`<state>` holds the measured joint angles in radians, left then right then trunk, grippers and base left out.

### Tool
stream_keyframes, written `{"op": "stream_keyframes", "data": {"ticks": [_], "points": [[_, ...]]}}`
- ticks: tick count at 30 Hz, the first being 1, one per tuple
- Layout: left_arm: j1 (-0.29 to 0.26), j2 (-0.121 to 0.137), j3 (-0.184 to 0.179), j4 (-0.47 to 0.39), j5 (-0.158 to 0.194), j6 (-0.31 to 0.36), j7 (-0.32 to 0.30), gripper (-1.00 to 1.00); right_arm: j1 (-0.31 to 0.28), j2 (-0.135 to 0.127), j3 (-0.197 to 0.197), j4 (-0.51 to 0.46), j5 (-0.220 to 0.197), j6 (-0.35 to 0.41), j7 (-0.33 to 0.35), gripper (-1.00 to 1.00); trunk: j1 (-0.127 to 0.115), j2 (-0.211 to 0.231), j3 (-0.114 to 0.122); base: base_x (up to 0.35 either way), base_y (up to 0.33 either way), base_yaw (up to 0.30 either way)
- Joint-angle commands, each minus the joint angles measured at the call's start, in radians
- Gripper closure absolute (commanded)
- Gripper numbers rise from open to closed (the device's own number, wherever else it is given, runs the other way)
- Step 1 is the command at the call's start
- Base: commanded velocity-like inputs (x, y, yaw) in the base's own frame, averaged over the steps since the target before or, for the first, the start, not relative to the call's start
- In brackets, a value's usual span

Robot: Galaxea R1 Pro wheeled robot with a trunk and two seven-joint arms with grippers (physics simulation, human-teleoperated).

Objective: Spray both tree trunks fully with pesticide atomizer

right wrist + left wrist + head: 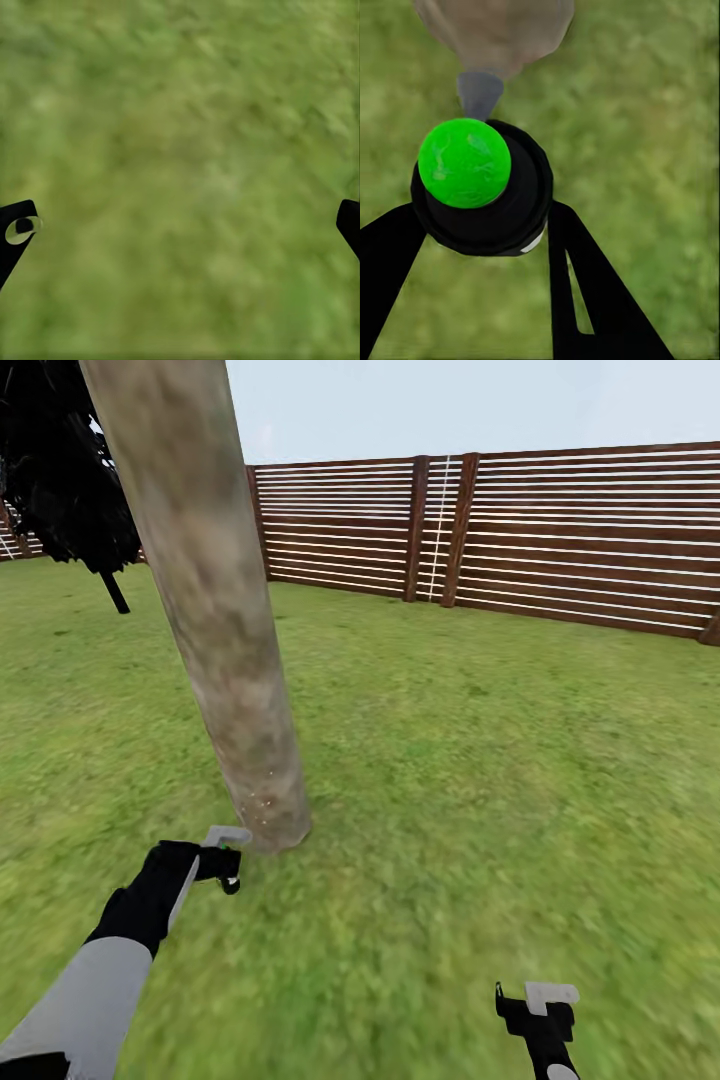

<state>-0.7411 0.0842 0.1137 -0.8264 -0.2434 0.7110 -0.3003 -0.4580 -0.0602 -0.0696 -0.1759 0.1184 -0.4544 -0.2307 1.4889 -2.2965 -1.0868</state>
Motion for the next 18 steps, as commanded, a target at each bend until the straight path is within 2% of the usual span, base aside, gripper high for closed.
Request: {"op": "stream_keyframes", "data": {"ticks": [1,4,5,6,8,9,10,12,15,18], "points": [[-0.007,-0.01,0.002,-0.001,-0.017,0.003,-0.014,1.0,-0.001,0.0,-0.007,0.001,0.01,-0.003,-0.002,-1.0,0.0,0.0,-0.001,0.0,0.0,0.0],[-0.059,-0.075,-0.001,0.001,-0.021,0.038,-0.02,1.0,-0.001,0.0,-0.007,0.001,0.01,-0.003,-0.002,-1.0,0.0,0.0,-0.001,0.0,0.0,0.0],[-0.069,-0.075,-0.001,0.001,-0.021,0.058,-0.021,1.0,-0.001,0.0,-0.007,0.001,0.01,-0.003,-0.001,-1.0,0.0,0.0,-0.001,0.0,0.0,0.0],[-0.077,-0.07,0.0,0.001,-0.02,0.078,-0.023,1.0,-0.001,-0.001,-0.007,0.0,0.011,-0.003,-0.001,-1.0,0.0,0.0,-0.001,0.0,0.0,0.0],[-0.089,-0.021,0.005,0.001,-0.021,0.101,-0.025,1.0,-0.001,0.0,-0.007,0.0,0.012,-0.003,-0.001,-1.0,0.0,0.0,-0.001,0.0,0.0,0.0],[-0.082,0.031,0.001,0.001,-0.019,0.104,-0.025,1.0,-0.001,0.0,-0.007,0.0,0.012,-0.003,-0.001,-1.0,0.0,0.0,-0.001,0.033,0.0,0.0],[-0.08,0.036,-0.001,0.001,-0.019,0.105,-0.025,1.0,0.0,0.0,-0.007,-0.001,0.012,-0.003,-0.001,-1.0,0.0,0.0,-0.001,0.171,0.0,0.0],[-0.08,0.025,0.0,0.002,-0.018,0.105,-0.025,1.0,-0.001,0.0,-0.007,0.0,0.012,-0.003,-0.001,-1.0,0.0,0.0,-0.001,0.311,0.0,0.0],[-0.083,-0.007,0.0,0.002,-0.018,0.105,-0.025,1.0,-0.001,0.0,-0.006,0.001,0.012,-0.003,-0.001,-1.0,0.0,0.0,-0.001,0.281,0.0,0.0],[-0.088,-0.005,0.0,0.001,-0.018,0.106,-0.025,1.0,-0.001,0.0,-0.006,0.001,0.012,-0.002,-0.001,-1.0,0.0,0.0,-0.001,0.071,0.0,0.0]]}}
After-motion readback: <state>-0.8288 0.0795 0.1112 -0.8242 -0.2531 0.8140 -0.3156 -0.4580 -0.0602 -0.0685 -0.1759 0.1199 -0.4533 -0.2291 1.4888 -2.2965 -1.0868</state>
